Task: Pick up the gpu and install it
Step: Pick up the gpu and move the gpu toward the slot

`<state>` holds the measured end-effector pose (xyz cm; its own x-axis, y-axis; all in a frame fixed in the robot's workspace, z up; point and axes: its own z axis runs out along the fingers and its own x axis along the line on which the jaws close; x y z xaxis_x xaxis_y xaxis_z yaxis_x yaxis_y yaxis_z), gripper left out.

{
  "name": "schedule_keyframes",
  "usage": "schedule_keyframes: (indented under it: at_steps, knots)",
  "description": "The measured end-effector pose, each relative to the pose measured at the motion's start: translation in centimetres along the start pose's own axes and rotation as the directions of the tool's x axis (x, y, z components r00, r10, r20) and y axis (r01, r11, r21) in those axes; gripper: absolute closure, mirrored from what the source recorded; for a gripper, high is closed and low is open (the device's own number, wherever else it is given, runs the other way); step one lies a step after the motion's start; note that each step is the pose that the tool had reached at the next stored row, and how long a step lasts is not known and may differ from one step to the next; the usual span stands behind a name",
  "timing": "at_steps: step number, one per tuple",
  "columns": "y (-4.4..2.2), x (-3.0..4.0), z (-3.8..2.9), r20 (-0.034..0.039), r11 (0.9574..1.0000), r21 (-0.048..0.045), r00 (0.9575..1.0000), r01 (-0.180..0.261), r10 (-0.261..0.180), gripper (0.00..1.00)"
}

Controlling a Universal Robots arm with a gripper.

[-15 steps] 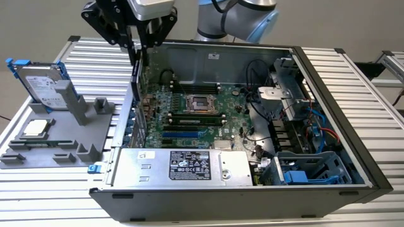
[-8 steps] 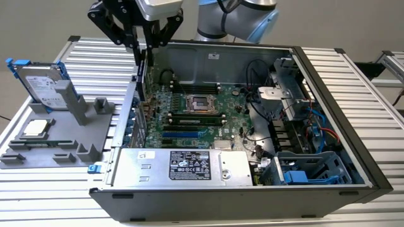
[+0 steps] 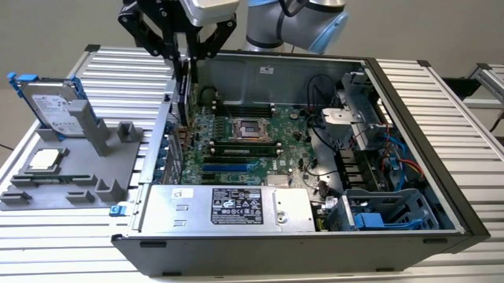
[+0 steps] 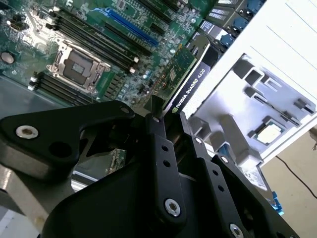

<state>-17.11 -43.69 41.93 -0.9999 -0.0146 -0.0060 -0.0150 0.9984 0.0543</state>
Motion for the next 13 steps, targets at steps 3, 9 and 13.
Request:
schedule_keyframes:
  at_steps: [3, 9, 13]
  knots:
    - [0.00, -0.33, 0.00, -0.0003, 1.0000, 0.0000, 1.0000, 0.000, 0.000, 1.00]
    - [-0.01, -1.00, 0.01, -0.0008, 1.0000, -0.0001, 1.0000, 0.000, 0.000, 1.00]
    - [-0.02, -1.44, 0.01, -0.0014, 1.0000, 0.0000, 1.0000, 0.000, 0.000, 1.00]
